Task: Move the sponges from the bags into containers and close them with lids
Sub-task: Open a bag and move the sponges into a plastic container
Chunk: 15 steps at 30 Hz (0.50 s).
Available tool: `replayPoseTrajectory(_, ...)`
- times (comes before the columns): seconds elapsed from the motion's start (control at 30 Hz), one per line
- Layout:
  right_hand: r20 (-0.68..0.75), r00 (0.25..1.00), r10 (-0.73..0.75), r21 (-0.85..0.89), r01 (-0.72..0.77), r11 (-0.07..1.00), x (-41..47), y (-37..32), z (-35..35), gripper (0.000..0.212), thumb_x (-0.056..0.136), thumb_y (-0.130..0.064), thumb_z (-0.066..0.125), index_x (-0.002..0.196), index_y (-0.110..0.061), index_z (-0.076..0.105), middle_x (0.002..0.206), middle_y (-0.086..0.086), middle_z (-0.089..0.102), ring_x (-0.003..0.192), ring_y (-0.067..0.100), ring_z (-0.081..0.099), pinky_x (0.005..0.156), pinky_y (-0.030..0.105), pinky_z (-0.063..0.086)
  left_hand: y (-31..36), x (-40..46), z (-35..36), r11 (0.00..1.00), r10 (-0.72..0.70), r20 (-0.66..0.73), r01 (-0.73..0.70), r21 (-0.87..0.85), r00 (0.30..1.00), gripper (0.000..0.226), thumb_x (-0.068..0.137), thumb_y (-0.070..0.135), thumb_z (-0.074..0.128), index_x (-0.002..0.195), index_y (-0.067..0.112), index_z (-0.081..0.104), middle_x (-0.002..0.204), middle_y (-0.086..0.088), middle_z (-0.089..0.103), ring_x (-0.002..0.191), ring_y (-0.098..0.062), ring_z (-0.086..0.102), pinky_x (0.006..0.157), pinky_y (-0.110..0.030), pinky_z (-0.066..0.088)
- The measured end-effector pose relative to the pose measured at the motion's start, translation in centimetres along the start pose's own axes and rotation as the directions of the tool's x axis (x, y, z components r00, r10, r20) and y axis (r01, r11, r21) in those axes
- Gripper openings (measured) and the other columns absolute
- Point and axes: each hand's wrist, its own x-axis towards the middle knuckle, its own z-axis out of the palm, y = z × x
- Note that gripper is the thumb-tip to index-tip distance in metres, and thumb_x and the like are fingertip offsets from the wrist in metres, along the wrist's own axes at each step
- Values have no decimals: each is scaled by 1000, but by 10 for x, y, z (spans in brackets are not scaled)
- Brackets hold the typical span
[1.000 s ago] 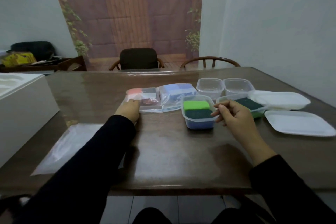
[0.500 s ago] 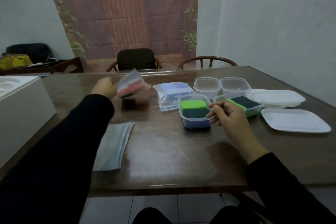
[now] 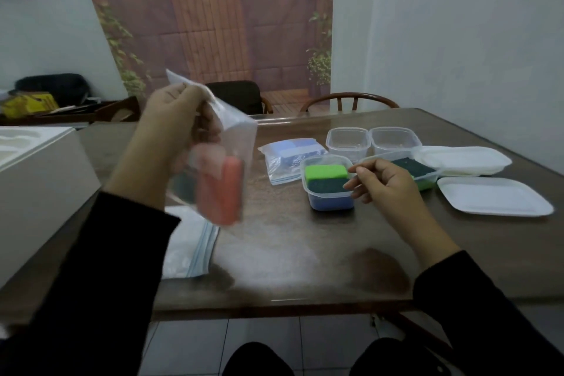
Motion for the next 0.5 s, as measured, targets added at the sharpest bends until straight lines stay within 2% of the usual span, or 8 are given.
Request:
replayPoseTrajectory(0.1, 108, 994, 31, -6, -30, 1000, -8, -8, 3, 20, 96, -5, 46, 86, -12, 62, 73, 4, 69, 53, 3, 63, 50, 13, 47, -14, -33, 12, 992, -85, 1, 85, 91, 996, 26, 95, 7, 44, 71, 14, 50, 76, -6, 52, 54, -16, 57, 39, -22, 51)
replayPoseTrajectory(0.13, 151, 987, 51, -23, -48, 999, -12, -9, 5, 20, 96, -6, 46, 86, -13, 62, 73, 2, 69, 54, 3, 63, 50, 13, 46, -20, -44, 18, 990, -105, 32, 102, 93, 994, 27, 95, 7, 43, 69, 12, 49, 76, -8, 51, 57, -18, 56, 41, -25, 52)
replayPoseTrajectory(0.17, 191, 979, 66, -40, -59, 997, -15, -11, 6, 21, 96, -6, 47, 85, -14, 63, 73, 1, 70, 56, 4, 64, 51, 13, 46, -24, -53, 23, 990, -116, 68, 110, 86, 991, 31, 94, 7, 42, 64, 12, 48, 69, -7, 50, 55, -17, 52, 42, -26, 50)
replayPoseTrajectory(0.27, 279, 955, 103, -65, -88, 994, -24, -15, 9, 18, 95, -9, 50, 86, -13, 65, 76, 0, 72, 64, 7, 65, 56, 17, 50, -34, -74, 42, 980, -178, 174, 157, 126, 968, 39, 92, 3, 39, 54, 12, 44, 37, 5, 45, 31, -5, 42, 34, -15, 36)
replayPoseTrajectory(0.37, 326, 936, 134, -27, -132, 991, -32, -23, 4, 15, 95, -10, 51, 92, -5, 65, 76, -1, 71, 67, 8, 66, 59, 21, 55, -35, -85, 62, 961, -263, 323, 216, 174, 909, 35, 93, 7, 41, 59, 9, 51, 36, 3, 47, 28, -7, 45, 33, -15, 39)
replayPoseTrajectory(0.5, 295, 942, 163, 51, -185, 981, -40, -31, -7, 14, 94, -9, 51, 92, -4, 63, 69, -2, 68, 60, 5, 64, 52, 21, 53, -42, -89, 90, 939, -317, 462, 205, 277, 829, 38, 90, 9, 41, 54, 14, 49, 34, 5, 48, 30, -9, 47, 36, -16, 42)
